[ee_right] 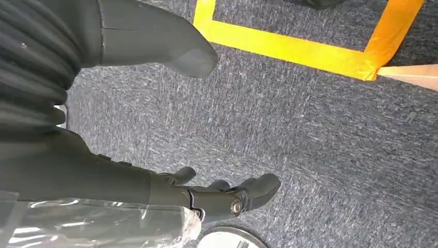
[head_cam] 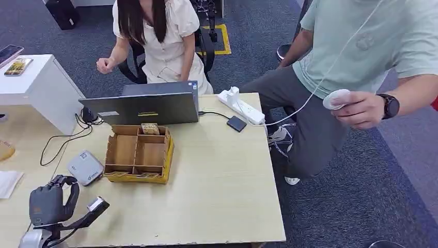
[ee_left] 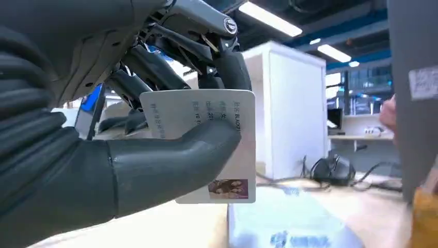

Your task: Pass the card to the sensor for recognition and then transmit it.

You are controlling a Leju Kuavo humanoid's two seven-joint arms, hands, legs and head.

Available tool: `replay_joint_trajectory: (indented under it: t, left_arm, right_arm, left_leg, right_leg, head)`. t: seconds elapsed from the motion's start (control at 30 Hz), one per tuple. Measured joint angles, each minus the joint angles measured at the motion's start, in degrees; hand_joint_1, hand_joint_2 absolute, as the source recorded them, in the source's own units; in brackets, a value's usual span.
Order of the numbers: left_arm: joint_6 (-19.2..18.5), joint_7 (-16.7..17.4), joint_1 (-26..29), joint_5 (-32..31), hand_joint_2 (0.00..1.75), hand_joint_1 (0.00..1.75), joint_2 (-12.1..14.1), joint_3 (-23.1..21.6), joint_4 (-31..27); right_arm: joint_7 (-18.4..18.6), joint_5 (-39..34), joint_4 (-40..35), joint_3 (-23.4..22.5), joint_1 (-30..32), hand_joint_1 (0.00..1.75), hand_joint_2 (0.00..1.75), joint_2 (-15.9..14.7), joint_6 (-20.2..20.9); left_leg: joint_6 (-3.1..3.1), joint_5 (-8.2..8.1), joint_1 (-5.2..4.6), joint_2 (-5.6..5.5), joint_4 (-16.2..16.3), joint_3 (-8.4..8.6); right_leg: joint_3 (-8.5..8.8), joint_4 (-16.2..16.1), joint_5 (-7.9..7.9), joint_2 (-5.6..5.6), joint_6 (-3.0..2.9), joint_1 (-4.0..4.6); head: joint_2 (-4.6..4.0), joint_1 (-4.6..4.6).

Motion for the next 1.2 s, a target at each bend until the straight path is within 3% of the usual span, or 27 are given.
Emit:
replay_joint_trajectory:
  t: [0.23,0.43,0.67,0.83,1.0,1.2]
  left_arm:
    - [0.0,4.4,-1.6,3.8,1.75,1.75,5.4,-4.5,-3.7]
    - [0.0,5.6,-3.9,5.1,1.75,1.75,7.8,-8.6,-4.6]
    - [-0.3,5.3,-8.1,8.0,1.75,1.75,8.9,-13.4,-5.3]
    - [-3.1,5.1,-15.6,10.8,1.75,1.75,9.5,-18.1,-5.5]
    - [-4.8,5.9,-21.8,12.3,1.75,1.75,8.5,-22.9,-7.0]
    - [-4.7,11.8,-30.5,1.9,1.75,1.75,7.7,-30.5,-5.5]
  right_arm:
    - [0.0,0.6,-0.1,-0.6,-0.1,0.0,1.75,0.0,0.6]
    - [0.0,1.1,-0.1,-1.2,-0.2,0.0,1.75,0.0,0.6]
    - [0.0,2.2,-0.1,-1.4,-0.5,0.0,1.75,0.3,0.8]
    - [0.1,3.2,-0.2,-1.4,-0.9,0.0,1.75,0.3,1.0]
    - [0.4,4.0,-0.3,-1.4,-1.0,0.0,1.75,0.8,1.2]
    - [0.8,5.2,-0.5,-1.4,-1.6,0.0,1.75,1.7,1.8]
  left_leg:
    - [-0.04,0.03,0.02,0.0,0.0,0.0]
    - [-0.03,0.04,0.01,0.0,0.0,-0.01]
    - [-0.02,0.05,0.0,0.0,0.0,-0.01]
    - [0.08,0.15,0.0,-0.05,0.0,-0.05]
    - [0.05,0.19,0.0,-0.01,0.1,-0.05]
    - [0.06,0.19,-0.01,-0.03,0.1,-0.08]
  right_leg:
    - [-0.02,0.0,0.0,-0.01,-0.01,0.02]
    - [-0.01,0.0,0.01,0.0,-0.01,0.01]
    - [-0.03,0.0,0.04,0.0,0.02,0.0]
    - [-0.03,0.0,0.09,-0.09,0.02,0.0]
    - [-0.07,0.0,0.21,-0.01,-0.02,0.0]
    - [-0.07,0.0,0.23,-0.03,-0.01,0.0]
  head:
    - [0.0,-0.02]
    - [-0.02,-0.02]
    - [-0.02,0.0]
    - [0.0,-0.02]
    - [-0.02,-0.02]
    - [0.0,0.0]
